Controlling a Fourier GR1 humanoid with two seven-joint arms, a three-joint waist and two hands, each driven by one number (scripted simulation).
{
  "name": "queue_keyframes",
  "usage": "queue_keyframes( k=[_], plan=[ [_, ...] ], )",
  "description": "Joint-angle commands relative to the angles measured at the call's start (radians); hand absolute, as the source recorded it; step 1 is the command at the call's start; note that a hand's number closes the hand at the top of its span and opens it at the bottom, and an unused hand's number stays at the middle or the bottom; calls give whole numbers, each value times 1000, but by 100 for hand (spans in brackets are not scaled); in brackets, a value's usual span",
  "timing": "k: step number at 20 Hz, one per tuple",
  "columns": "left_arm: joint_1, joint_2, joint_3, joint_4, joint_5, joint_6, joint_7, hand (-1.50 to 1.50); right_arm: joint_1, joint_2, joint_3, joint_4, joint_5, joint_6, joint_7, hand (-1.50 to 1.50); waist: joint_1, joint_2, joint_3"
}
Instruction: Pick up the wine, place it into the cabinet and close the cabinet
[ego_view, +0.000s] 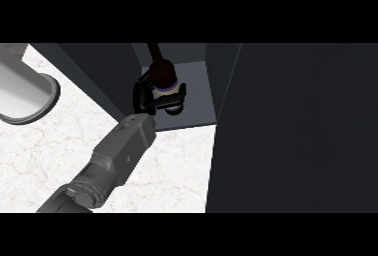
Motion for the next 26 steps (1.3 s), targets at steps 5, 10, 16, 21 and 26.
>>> queue_keyframes(
  k=[5, 10, 16, 21, 26],
  plan=[
    [88, -1, -2, -8, 36, -67, -39, 150, -5, 13, 11, 3, -36, 9, -5, -150, -23, 3, -1],
    [121, -1, -21, -9, 48, -81, -43, 150, 38, 28, 22, -18, -29, 17, -36, -150, -35, 3, 0],
    [145, -1, -59, -18, 65, -41, -41, 150, 12, 26, 19, -1, -43, 16, -17, -150, -49, -1, -1],
    [125, -1, -76, -40, 91, 8, -40, 150, -14, 30, 12, 16, -55, 16, -19, -150, -67, 1, -2],
    [93, -1, -89, -53, 110, 28, -16, 150, 45, 31, 11, -22, -73, 32, -21, -150, -63, 0, 0]
  ],
)
